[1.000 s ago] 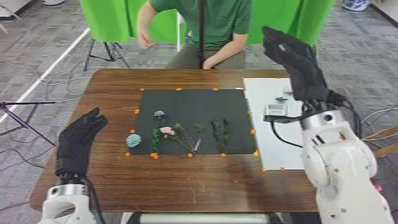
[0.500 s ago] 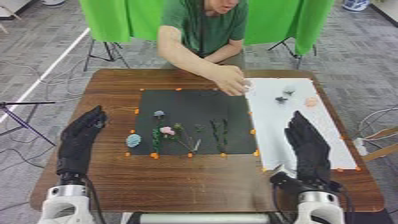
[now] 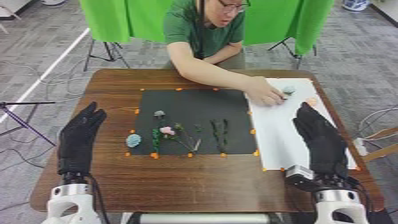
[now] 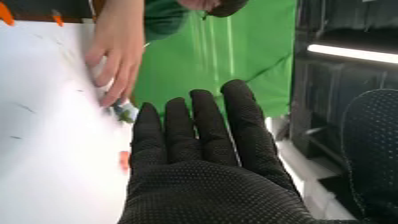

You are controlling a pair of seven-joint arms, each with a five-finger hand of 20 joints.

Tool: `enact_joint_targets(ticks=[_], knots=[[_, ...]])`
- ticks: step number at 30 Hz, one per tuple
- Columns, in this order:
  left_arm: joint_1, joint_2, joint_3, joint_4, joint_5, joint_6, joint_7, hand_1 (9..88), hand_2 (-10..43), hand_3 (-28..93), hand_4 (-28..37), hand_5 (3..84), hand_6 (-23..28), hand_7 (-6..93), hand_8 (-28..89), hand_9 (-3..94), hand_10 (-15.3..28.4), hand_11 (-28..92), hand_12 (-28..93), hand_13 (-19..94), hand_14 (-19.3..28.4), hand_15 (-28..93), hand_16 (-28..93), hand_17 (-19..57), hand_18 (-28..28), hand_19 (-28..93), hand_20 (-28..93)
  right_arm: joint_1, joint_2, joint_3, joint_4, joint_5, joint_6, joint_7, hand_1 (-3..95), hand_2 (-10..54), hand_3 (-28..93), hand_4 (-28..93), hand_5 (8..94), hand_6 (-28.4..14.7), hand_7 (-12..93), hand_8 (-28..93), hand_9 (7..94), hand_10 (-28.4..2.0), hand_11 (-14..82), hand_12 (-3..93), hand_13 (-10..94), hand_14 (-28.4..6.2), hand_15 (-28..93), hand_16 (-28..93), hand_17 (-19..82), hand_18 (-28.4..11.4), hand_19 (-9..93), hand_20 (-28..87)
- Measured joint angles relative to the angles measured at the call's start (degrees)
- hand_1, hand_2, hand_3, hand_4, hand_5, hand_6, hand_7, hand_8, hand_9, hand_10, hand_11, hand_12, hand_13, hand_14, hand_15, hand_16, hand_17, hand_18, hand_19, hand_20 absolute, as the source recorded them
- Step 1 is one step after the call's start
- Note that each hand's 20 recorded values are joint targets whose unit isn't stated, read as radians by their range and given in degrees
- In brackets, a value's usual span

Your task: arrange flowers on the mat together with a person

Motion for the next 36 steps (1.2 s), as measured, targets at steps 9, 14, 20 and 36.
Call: enact_joint_targets(ticks=[9,14,20,36], knots=[[-0.8,-1.30,-0.03,0.36,1.30,-1.10,0.32,31.3,-6.7,64,-16.6,45.8,3.7,10.2,-5,44.7,12.6,16,14,35,14.3,10,0,10.5,8.7,2,19,8.6,-0.8,0.1,2.0,-0.7,1.8,1.1,8.5,7.1,78,-19,39.1,-4.3,8,-9,36.2,-14.1,3.2,7.8,25,-9.3,6,7,15,-7.2,0,21],[-1.1,-1.65,-0.02,0.49,1.70,-2.61,0.04,31.1,-6.9,64,-16.7,45.8,3.7,10.0,-5,44.7,12.7,16,14,35,14.3,10,0,10.2,9.0,2,19,10.6,-1.5,-0.9,2.0,-0.7,0.2,1.0,8.5,7.1,78,-19,39.3,-4.1,8,-9,36.4,-14.2,3.1,8.0,25,-9.6,7,7,15,-7.6,0,21],[-1.2,-1.78,-0.01,0.53,2.10,-3.41,-0.20,31.1,-7.0,64,-16.8,45.9,3.7,9.9,-5,44.8,12.6,16,14,35,14.4,10,0,10.1,9.1,2,18,10.6,-1.5,-2.9,2.1,-1.2,-0.3,1.1,12.1,1.2,78,-18,39.4,-3.8,9,-9,36.5,-13.9,3.1,8.3,25,-9.3,7,7,15,-7.7,0,21],[-1.2,-1.79,-0.32,0.59,2.12,-3.87,-0.19,31.2,-7.3,64,-16.7,46.0,3.7,9.6,-5,45.1,12.6,16,15,35,14.5,10,0,10.0,9.1,2,18,10.8,-0.7,-3.6,2.7,-4.2,2.8,0.4,17.7,-6.0,79,-18,40.1,-3.2,11,-10,37.5,-13.6,3.7,9.8,26,-8.4,8,7,15,-7.5,0,22]])
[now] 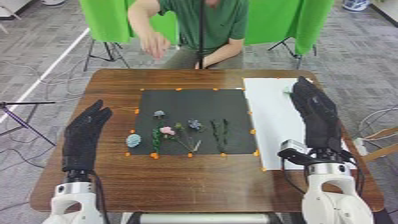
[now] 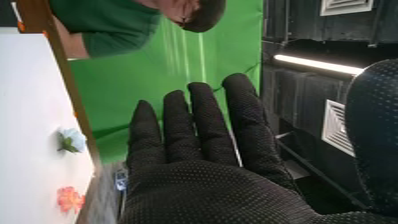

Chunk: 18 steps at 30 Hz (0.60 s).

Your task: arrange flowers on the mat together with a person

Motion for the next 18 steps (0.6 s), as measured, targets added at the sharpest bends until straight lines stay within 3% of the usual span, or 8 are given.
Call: enact_joint_targets(ticks=[6,9,15,18], knots=[[-0.1,0.03,-0.06,0.05,0.03,-0.08,0.03,31.3,-7.3,64,-16.7,46.0,3.7,9.6,-5,45.1,12.5,16,15,35,14.5,10,0,10.0,9.1,2,18,0.7,1.2,-0.5,0.8,-2.3,1.4,-0.5,22.3,-7.4,78,-20,40.6,-2.3,13,-10,39.1,-13.2,4.3,11.5,28,-8.3,10,7,18,-8.7,1,24],[-0.1,0.03,-0.07,0.05,0.04,-0.09,0.06,31.2,-7.4,64,-16.6,46.0,3.8,9.5,-5,45.1,12.6,16,15,35,14.6,10,0,10.0,9.1,2,18,2.1,3.5,-0.7,2.4,-9.2,2.9,-1.1,24.8,-9.4,76,-25,43.4,-1.4,17,-12,43.9,-13.2,7.1,14.4,36,-9.0,13,9,23,-9.4,5,29],[-0.2,0.15,-0.08,0.05,0.04,-0.06,0.07,31.5,-7.2,64,-16.6,46.0,3.8,9.6,-5,45.1,12.5,16,15,35,14.5,10,0,10.0,9.1,3,18,10.7,12.7,-3.6,11.8,-30.7,14.6,0.3,20.1,-9.5,72,-28,43.5,-2.5,16,-11,43.8,-14.7,8.4,17.8,41,-11.2,15,15,25,-11.6,15,33],[-0.2,0.16,-0.08,0.05,0.09,-0.04,0.09,31.4,-7.2,64,-16.6,46.0,3.8,9.6,-5,45.1,12.5,16,15,35,14.5,10,0,10.0,9.0,2,18,16.8,17.1,-3.7,16.9,-36.6,13.2,4.2,20.6,-9.5,72,-28,46.1,-2.8,16,-11,46.4,-14.7,10.4,18.7,46,-11.3,16,17,27,-12.2,18,34]])
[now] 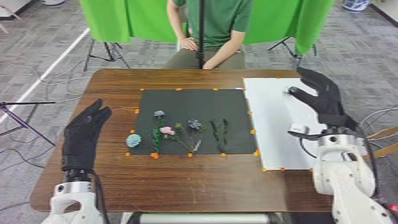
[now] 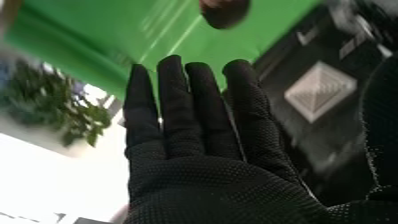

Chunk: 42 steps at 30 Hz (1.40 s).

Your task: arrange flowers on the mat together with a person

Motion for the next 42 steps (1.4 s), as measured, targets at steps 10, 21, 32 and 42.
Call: enact_joint_targets(ticks=[10,21,32,42], knots=[[0.2,0.02,0.15,-0.15,0.02,0.31,0.06,31.5,-7.0,64,-16.6,46.1,3.9,9.5,-5,45.1,12.5,16,15,35,14.6,10,0,10.0,8.6,3,18,20.2,7.8,-4.4,16.3,-28.4,-20.2,4.5,23.8,-9.5,72,-28,45.6,-1.7,18,-11,45.5,-15.1,13.7,20.3,50,-10.5,16,20,29,-11.0,13,31],[0.4,0.01,0.33,-0.29,0.02,0.42,-0.03,31.5,-6.9,64,-16.4,46.1,3.9,9.5,-5,45.1,12.5,16,15,36,14.6,10,0,10.1,8.6,3,18,26.7,6.4,-6.3,22.7,-47.2,-30.9,11.7,26.6,-9.5,71,-28,51.0,1.5,17,-12,57.0,-15.1,15.5,17.5,59,-11.5,17,21,36,-10.8,6,38],[0.3,-0.02,0.35,-0.26,0.02,0.40,-0.15,31.6,-6.8,64,-16.5,46.0,3.9,9.4,-5,45.1,12.6,16,15,36,14.7,10,0,10.1,8.6,3,18,25.8,3.7,-4.7,26.0,-49.8,-35.4,12.2,31.9,-9.5,72,-28,52.6,3.4,18,-13,62.8,-14.5,12.6,15.8,64,-10.6,18,18,38,-10.5,4,40],[0.2,-0.06,0.37,-0.19,0.02,0.36,-0.25,31.6,-6.9,64,-16.3,46.0,3.8,9.4,-5,45.0,12.5,16,15,35,14.6,10,0,10.1,8.5,3,18,24.7,2.3,-3.1,26.7,-53.2,-33.5,14.7,57.8,-9.5,60,-28,73.1,6.2,20,-7,78.5,-11.1,10.7,19.3,81,-6.0,19,31,47,-8.4,0,51]])
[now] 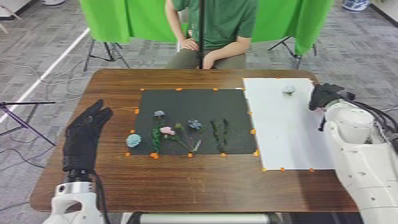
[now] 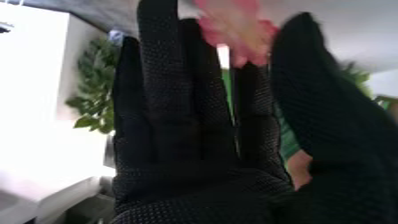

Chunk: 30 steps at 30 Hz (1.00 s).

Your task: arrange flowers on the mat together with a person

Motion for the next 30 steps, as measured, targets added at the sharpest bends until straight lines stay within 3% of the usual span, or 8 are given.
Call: enact_joint_targets(ticks=[4,7,10,15,22,26,30], knots=[[0.0,0.00,0.00,0.00,0.00,0.00,-0.07,31.7,-7.0,64,-16.4,46.0,3.8,9.3,-5,44.9,12.5,16,15,35,14.6,10,0,10.1,8.5,3,18,-2.1,0.0,-0.3,1.6,1.9,10.9,1.4,64.9,-9.5,56,-28,83.9,4.8,19,-1,89.8,-9.0,3.5,29.1,89,-3.7,24,40,51,-7.5,-1,57],[-0.1,0.00,0.00,0.01,0.00,0.00,-0.15,31.7,-6.9,64,-16.4,45.9,3.8,9.4,-5,44.9,12.5,16,15,35,14.6,10,0,10.1,8.5,3,18,-4.1,0.0,-0.8,2.8,4.1,20.0,1.5,65.7,-9.5,56,-28,85.5,4.5,18,0,91.0,-8.6,3.8,30.4,90,-3.7,27,41,51,-7.4,-1,58],[-0.1,0.00,-0.04,0.01,0.00,0.00,-0.19,31.7,-6.8,64,-16.3,45.9,3.8,9.4,-5,45.0,12.5,16,15,35,14.6,10,0,10.1,8.5,3,18,-4.9,0.6,-1.6,2.7,6.4,23.9,1.7,66.2,-9.5,57,-28,86.3,4.2,18,0,91.5,-8.9,3.9,30.8,89,-3.6,28,41,51,-7.3,-1,58],[-0.1,0.12,-0.09,0.01,0.00,-0.01,-0.34,31.7,-6.9,64,-16.2,46.0,3.9,9.4,-5,45.0,12.5,16,15,35,14.6,10,0,10.1,8.5,3,18,-5.3,3.9,-7.9,-1.6,14.7,26.2,4.4,66.0,-9.5,57,-28,87.1,4.0,18,0,91.9,-8.9,4.0,31.3,89,-3.5,28,42,50,-7.3,-2,57],[-0.1,0.51,-0.18,-0.05,0.00,-0.01,-0.49,31.7,-7.0,64,-16.3,46.0,3.9,9.3,-5,44.9,12.4,16,15,35,14.6,10,0,10.0,8.5,2,18,-4.5,9.5,-14.5,-16.2,19.2,27.6,3.4,65.4,-9.5,58,-28,87.5,4.5,18,1,92.2,-8.9,3.7,31.7,88,-3.2,28,44,49,-7.3,-3,57],[-0.1,0.84,-0.29,-0.07,0.00,-0.01,-0.52,31.6,-7.0,64,-16.3,45.9,3.9,9.3,-5,44.8,12.4,16,15,35,14.6,10,0,9.9,8.5,2,18,-0.9,13.1,-20.4,-22.1,22.9,25.2,-0.9,65.1,-9.5,58,-28,87.3,4.7,18,1,92.1,-8.7,3.6,31.9,88,-3.1,28,45,48,-7.3,-3,57],[-0.1,1.14,-0.36,-0.07,0.00,-0.07,-0.57,31.5,-7.0,64,-16.3,45.9,3.9,9.3,-5,44.9,12.5,16,15,35,14.6,10,0,9.5,8.8,2,18,3.7,15.3,-27.7,-25.9,27.0,18.5,-4.6,64.9,-9.5,58,-28,87.1,4.9,18,1,91.9,-8.4,3.4,31.9,87,-3.1,28,45,48,-7.3,-3,56]])
